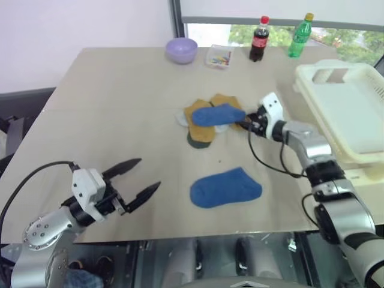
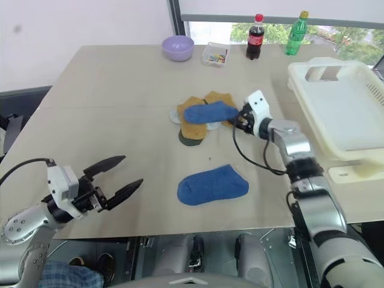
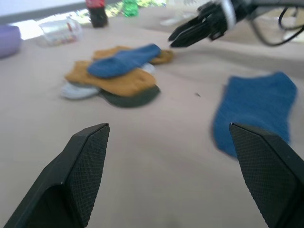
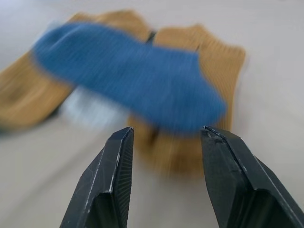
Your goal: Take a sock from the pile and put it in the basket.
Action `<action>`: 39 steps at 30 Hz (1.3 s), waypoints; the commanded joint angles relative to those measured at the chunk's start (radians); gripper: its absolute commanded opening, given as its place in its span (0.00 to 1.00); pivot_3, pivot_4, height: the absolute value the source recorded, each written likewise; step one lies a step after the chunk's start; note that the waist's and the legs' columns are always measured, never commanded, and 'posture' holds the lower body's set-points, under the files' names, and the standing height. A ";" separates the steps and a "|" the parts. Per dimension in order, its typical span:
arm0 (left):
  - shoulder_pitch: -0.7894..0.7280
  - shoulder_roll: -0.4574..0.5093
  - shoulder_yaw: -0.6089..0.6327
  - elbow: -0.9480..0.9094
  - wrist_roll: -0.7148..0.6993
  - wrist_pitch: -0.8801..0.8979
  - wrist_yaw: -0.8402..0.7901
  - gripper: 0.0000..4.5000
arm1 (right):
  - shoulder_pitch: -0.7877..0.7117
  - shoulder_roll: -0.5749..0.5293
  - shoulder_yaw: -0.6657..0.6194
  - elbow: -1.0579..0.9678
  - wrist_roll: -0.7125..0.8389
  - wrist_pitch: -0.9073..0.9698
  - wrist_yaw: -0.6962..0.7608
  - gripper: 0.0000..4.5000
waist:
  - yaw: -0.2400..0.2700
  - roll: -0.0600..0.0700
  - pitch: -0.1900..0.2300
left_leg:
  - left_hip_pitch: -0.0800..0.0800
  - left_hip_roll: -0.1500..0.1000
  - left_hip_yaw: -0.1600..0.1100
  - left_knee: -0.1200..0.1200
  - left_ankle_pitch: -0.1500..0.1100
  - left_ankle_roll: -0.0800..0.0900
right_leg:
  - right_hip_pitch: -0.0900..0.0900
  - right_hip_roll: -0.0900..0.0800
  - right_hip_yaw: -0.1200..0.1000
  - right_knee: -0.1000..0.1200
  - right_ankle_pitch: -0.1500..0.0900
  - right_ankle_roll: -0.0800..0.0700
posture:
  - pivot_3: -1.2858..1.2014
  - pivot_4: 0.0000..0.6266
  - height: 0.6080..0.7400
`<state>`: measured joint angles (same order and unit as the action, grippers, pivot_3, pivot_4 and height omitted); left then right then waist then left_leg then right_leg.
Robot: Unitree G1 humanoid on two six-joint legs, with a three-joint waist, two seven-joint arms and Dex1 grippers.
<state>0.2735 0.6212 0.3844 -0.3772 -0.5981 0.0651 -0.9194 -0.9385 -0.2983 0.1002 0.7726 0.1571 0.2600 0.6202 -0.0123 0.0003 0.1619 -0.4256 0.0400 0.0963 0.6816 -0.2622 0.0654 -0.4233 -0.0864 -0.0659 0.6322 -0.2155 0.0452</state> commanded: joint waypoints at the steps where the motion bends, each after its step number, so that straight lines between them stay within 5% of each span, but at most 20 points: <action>1: -0.027 0.009 0.044 -0.004 -0.020 0.017 0.035 0.97 | -0.096 0.021 -0.069 0.187 -0.016 -0.083 -0.101 0.50 | 0.000 0.000 0.000 | -0.002 0.000 0.000 0.000 0.000 0.000 | -0.002 0.000 0.000 0.000 0.000 0.000 | 0.52 0.24 0.95; 15: -0.002 -0.008 0.023 -0.025 0.026 0.011 0.063 0.97 | -0.170 0.054 -0.108 0.346 -0.057 -0.177 -0.057 0.50 | -0.027 0.000 0.000 | -0.004 0.000 0.007 0.000 0.003 -0.005 | -0.009 0.000 0.002 0.009 0.000 0.000 | 0.52 0.24 0.95; 17: 0.001 -0.011 0.019 -0.025 0.032 0.009 0.065 0.97 | -0.167 0.061 -0.107 0.339 -0.059 -0.183 -0.027 0.33 | -0.029 0.000 0.000 | -0.003 0.001 0.005 0.000 0.004 -0.005 | -0.009 0.001 0.002 0.010 0.000 0.000 | 0.52 0.24 0.95; 33: 0.036 -0.017 0.020 -0.047 0.039 0.007 0.074 0.97 | -0.177 0.089 -0.132 0.363 -0.069 -0.159 -0.021 0.33 | -0.030 0.000 0.000 | -0.002 0.001 0.003 0.000 0.004 -0.006 | -0.009 0.001 0.004 0.011 0.000 0.000 | 0.52 0.24 0.95; 37: 0.032 -0.016 0.015 -0.042 0.044 0.009 0.076 0.97 | -0.177 0.096 -0.131 0.360 -0.072 -0.178 -0.014 0.02 | -0.030 0.000 0.000 | -0.002 0.001 0.003 0.000 0.004 -0.006 | -0.009 0.001 0.004 0.011 0.000 0.000 | 0.52 0.24 0.95; 39: 0.027 -0.014 0.012 -0.039 0.045 0.010 0.076 0.97 | -0.176 0.096 -0.133 0.360 -0.073 -0.180 -0.013 0.01 | -0.029 0.000 0.000 | -0.002 0.001 0.003 0.000 0.004 -0.006 | -0.009 0.001 0.004 0.011 0.000 0.000 | 0.52 0.24 0.95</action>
<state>0.3061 0.6038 0.3884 -0.3834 -0.5513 0.0830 -0.8464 -1.0777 -0.2021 -0.0181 1.1494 0.0837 0.1020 0.6023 -0.0415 0.0007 0.1620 -0.4280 0.0411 0.0996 0.6818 -0.2583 0.0597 -0.4326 -0.0855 -0.0621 0.6432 -0.2153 0.0451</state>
